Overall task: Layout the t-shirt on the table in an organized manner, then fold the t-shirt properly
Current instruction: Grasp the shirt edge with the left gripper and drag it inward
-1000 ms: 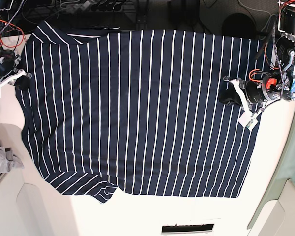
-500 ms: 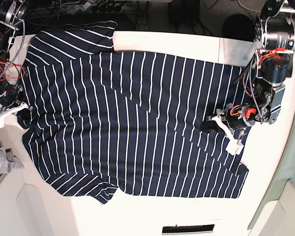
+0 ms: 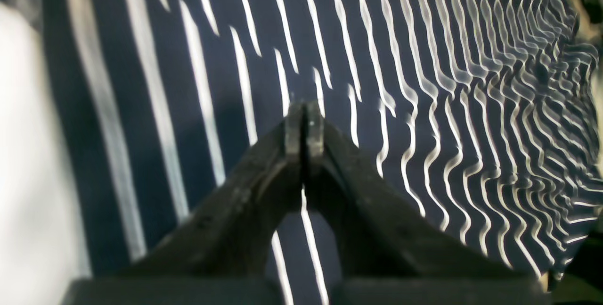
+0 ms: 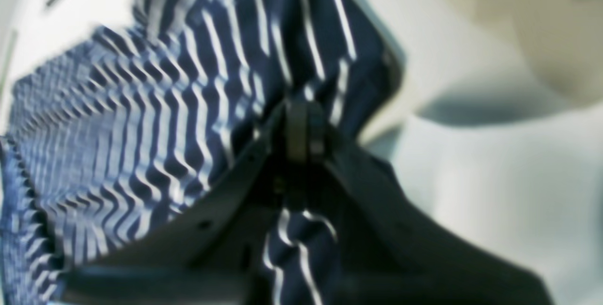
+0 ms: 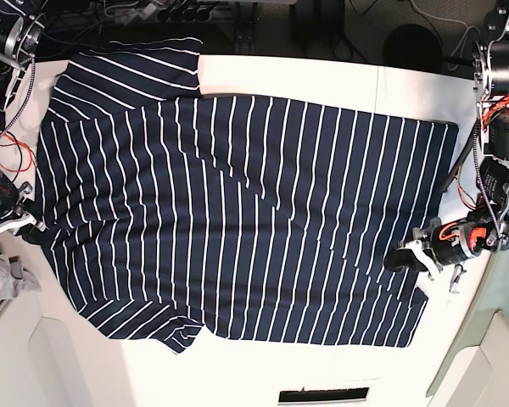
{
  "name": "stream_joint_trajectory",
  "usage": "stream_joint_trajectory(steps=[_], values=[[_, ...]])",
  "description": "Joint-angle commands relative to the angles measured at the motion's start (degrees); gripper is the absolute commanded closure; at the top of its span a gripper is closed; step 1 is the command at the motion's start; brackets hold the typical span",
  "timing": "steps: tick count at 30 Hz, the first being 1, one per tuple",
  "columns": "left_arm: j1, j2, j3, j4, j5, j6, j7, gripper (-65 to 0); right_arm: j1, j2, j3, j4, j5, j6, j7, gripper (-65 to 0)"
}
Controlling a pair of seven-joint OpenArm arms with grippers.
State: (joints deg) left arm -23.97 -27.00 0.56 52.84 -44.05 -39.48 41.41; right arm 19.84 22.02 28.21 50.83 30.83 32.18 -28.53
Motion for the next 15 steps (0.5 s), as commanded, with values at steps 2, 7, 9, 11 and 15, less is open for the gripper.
stream_joint_trajectory(steps=[2, 7, 9, 11, 15], values=[[-1.6, -0.3, -0.2, 0.7, 2.1, -0.5, -4.0, 0.0, 1.3, 0.8, 0.2, 1.3, 2.7, 0.7, -1.7, 0.0], [-1.6, 2.6, -0.2, -3.9, 10.0, 1.9, -7.4, 0.0, 1.2, -2.3, 0.2, 1.2, 3.3, 0.9, -8.1, 0.0], [-1.4, 3.5, -0.2, -6.0, 10.9, 2.0, -7.3, 0.0, 0.9, -3.2, 0.2, 1.3, 3.1, 0.9, -7.7, 0.0], [-0.9, 3.6, -0.2, -7.3, 11.6, 2.0, -6.0, 0.0, 0.5, -3.5, 0.2, 1.3, 3.5, 0.9, -7.6, 0.0], [3.4, 1.4, -0.2, -7.4, 11.5, 1.2, -4.0, 0.0, -0.9, -3.4, 0.2, 1.6, 4.0, 1.1, -7.7, 0.0]])
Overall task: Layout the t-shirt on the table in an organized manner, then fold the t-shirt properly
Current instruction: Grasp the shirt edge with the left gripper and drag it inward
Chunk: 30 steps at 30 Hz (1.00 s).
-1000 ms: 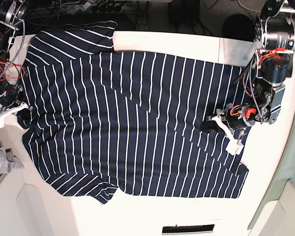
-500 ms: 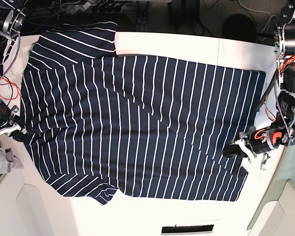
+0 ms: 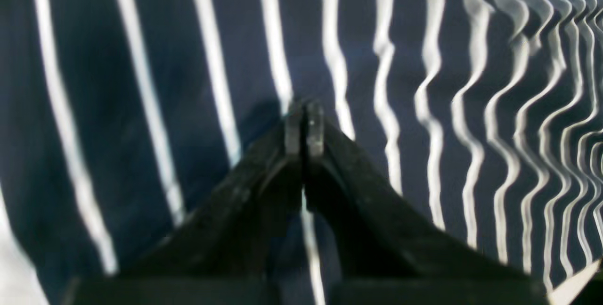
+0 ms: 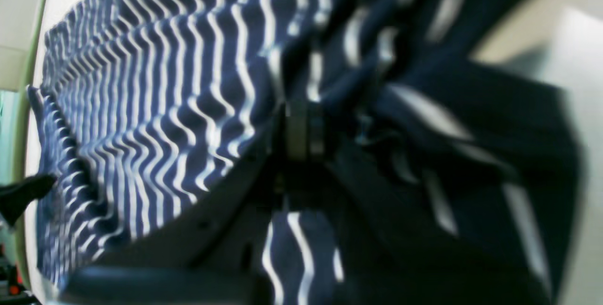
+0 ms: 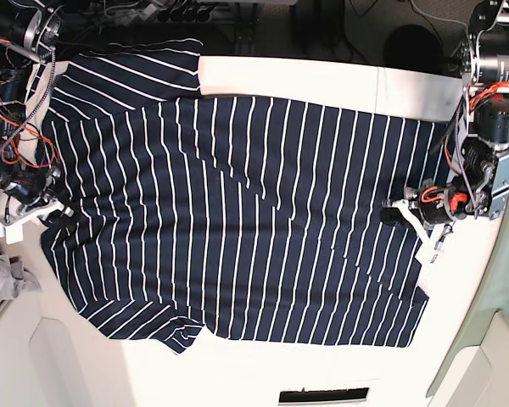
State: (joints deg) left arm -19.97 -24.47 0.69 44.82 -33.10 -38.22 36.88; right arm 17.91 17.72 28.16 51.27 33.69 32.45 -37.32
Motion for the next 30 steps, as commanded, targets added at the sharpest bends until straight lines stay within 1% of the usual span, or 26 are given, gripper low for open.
stream_joint_trajectory(steps=[1, 3, 5, 10, 14, 17, 20, 23, 26, 28, 29, 30], values=[[1.1, -2.0, -0.3, 0.6, -0.5, -1.6, -0.3, 0.0, 0.5, 0.9, 0.2, 1.3, 1.5, 0.8, 1.2, 0.0], [4.7, -3.7, -0.3, 0.9, -2.7, -1.8, -2.3, 0.0, -0.5, 0.9, 0.2, 1.4, 2.3, 0.8, 1.3, 0.0], [7.9, -4.7, -0.3, 2.3, -4.8, -1.8, -2.4, 0.0, -1.5, 0.9, 0.2, 1.4, 2.9, 0.8, 1.3, 0.0], [14.2, -5.7, -0.3, 10.3, -7.2, -1.8, -2.4, 0.0, -2.3, 0.9, 0.2, 1.8, 3.7, 0.8, 2.5, 0.0], [16.2, -7.2, -0.9, 20.7, -9.5, -1.8, -0.6, 0.0, -2.5, 0.8, 0.2, 3.1, 4.5, 0.9, 2.8, 0.0], [15.2, -7.9, -2.4, 27.3, -9.0, -1.8, -1.7, 0.0, -2.4, 0.5, 0.2, 4.6, 5.1, 0.9, 2.8, 0.0], [12.3, -7.2, -2.5, 28.1, -6.0, -1.5, -4.6, 0.0, -2.4, 0.2, 0.2, 6.5, 5.1, 0.9, 2.2, 0.0], [9.2, -4.7, -2.5, 24.5, -3.3, -0.9, -4.8, 0.0, -2.4, 0.2, 0.2, 7.9, 5.1, 0.9, -0.8, 0.0], [6.3, -2.4, -2.5, 18.8, -3.3, -0.4, -3.1, 0.0, -2.7, 0.2, 0.2, 9.9, 5.1, 0.8, -5.7, 0.0], [5.9, -2.1, -2.5, 17.4, -4.0, -0.7, -1.1, 0.0, -4.1, 0.2, 0.2, 12.5, 5.8, 0.8, -6.7, 0.0], [6.5, -2.1, -2.5, 17.4, -5.2, -1.8, -0.1, 0.0, -5.4, 0.2, 0.2, 14.2, 6.2, 0.8, -6.7, 0.0], [7.3, -2.3, -2.5, 17.6, -6.5, -1.8, 0.5, 0.0, -6.9, 0.2, 0.2, 15.7, 6.2, 0.8, -6.7, 0.0]])
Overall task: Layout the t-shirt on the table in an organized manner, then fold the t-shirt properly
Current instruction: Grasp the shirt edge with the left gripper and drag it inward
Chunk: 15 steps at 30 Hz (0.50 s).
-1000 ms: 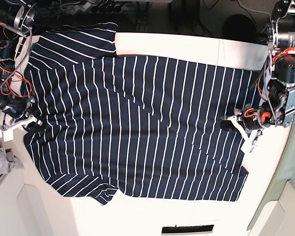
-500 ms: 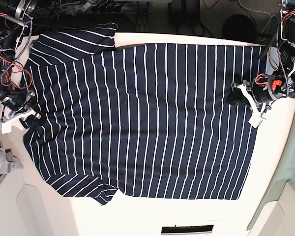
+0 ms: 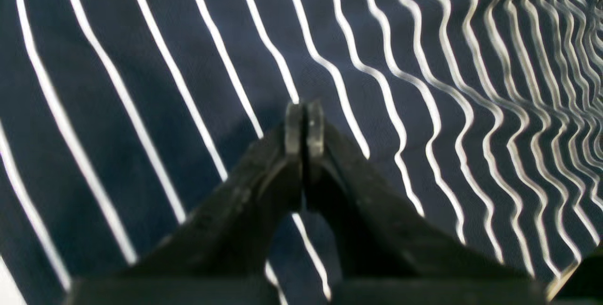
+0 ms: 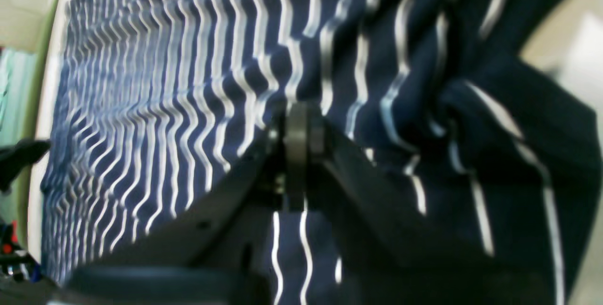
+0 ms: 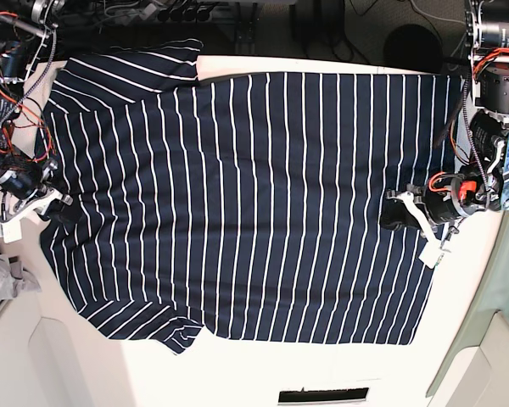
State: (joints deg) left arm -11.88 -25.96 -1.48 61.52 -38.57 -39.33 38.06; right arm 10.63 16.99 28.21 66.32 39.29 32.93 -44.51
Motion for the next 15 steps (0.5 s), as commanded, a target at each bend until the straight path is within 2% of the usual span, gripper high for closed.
stream_joint_trajectory(steps=[1, 7, 10, 15], values=[[0.3, -0.9, -0.4, 1.2, -1.7, -0.7, -0.7, 0.0, -1.2, 1.0, 0.2, 1.9, 0.6, 0.3, 0.3, 0.0], [4.9, -0.7, -0.4, 1.4, -1.8, -0.7, -1.4, 0.0, -9.9, 1.0, 0.2, 5.8, 2.2, 0.3, 0.7, 0.0], [6.2, -0.7, -0.4, 1.4, -0.2, -0.7, -4.1, 0.0, -13.7, 1.0, 0.2, 7.3, 2.1, 0.3, 3.0, 0.0], [6.1, 0.2, -0.4, 0.7, 5.1, 1.6, -7.3, 0.0, -14.6, 0.7, 0.2, 4.8, -3.0, 0.3, 8.3, 0.0]])
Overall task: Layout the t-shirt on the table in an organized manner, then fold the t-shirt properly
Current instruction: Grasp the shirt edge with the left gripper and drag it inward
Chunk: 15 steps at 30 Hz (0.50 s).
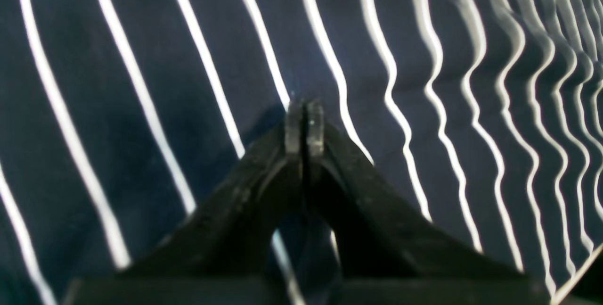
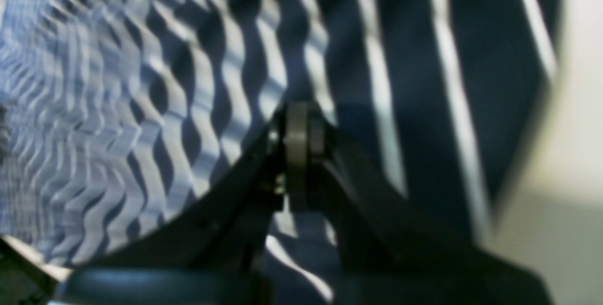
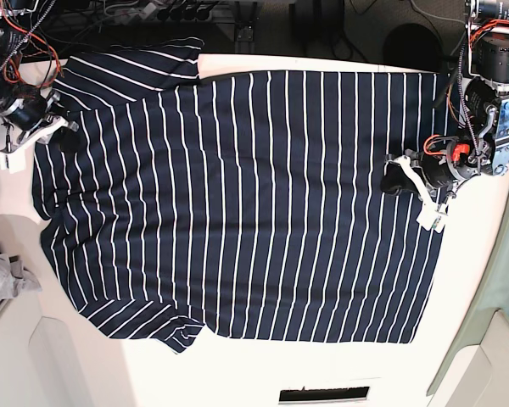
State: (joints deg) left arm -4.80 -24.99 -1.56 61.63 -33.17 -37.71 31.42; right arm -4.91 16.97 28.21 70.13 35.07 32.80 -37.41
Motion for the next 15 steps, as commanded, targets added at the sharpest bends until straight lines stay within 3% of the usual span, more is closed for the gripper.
stream_joint_trajectory(steps=[1, 7, 11, 15], values=[[-1.1, -0.3, -0.3, 0.3, 0.0, 0.0, -0.6, 0.0, 1.4, 0.6, 0.2, 0.0, 0.3, 0.5, 1.7, 0.0], [-3.0, 3.3, -0.3, -4.9, 4.0, 0.2, -2.1, 0.0, 7.7, 0.7, 0.2, -10.0, -6.7, 0.4, 6.4, 0.0], [-7.1, 5.1, -0.3, -12.2, 7.9, 3.8, -4.3, 0.0, 12.9, 0.7, 0.2, -16.2, -9.3, 0.4, 9.4, 0.0], [-12.9, 5.3, -0.3, -18.5, 8.9, 4.3, -5.5, 0.0, 18.4, 0.7, 0.2, -20.0, -12.7, 0.4, 11.3, 0.0]])
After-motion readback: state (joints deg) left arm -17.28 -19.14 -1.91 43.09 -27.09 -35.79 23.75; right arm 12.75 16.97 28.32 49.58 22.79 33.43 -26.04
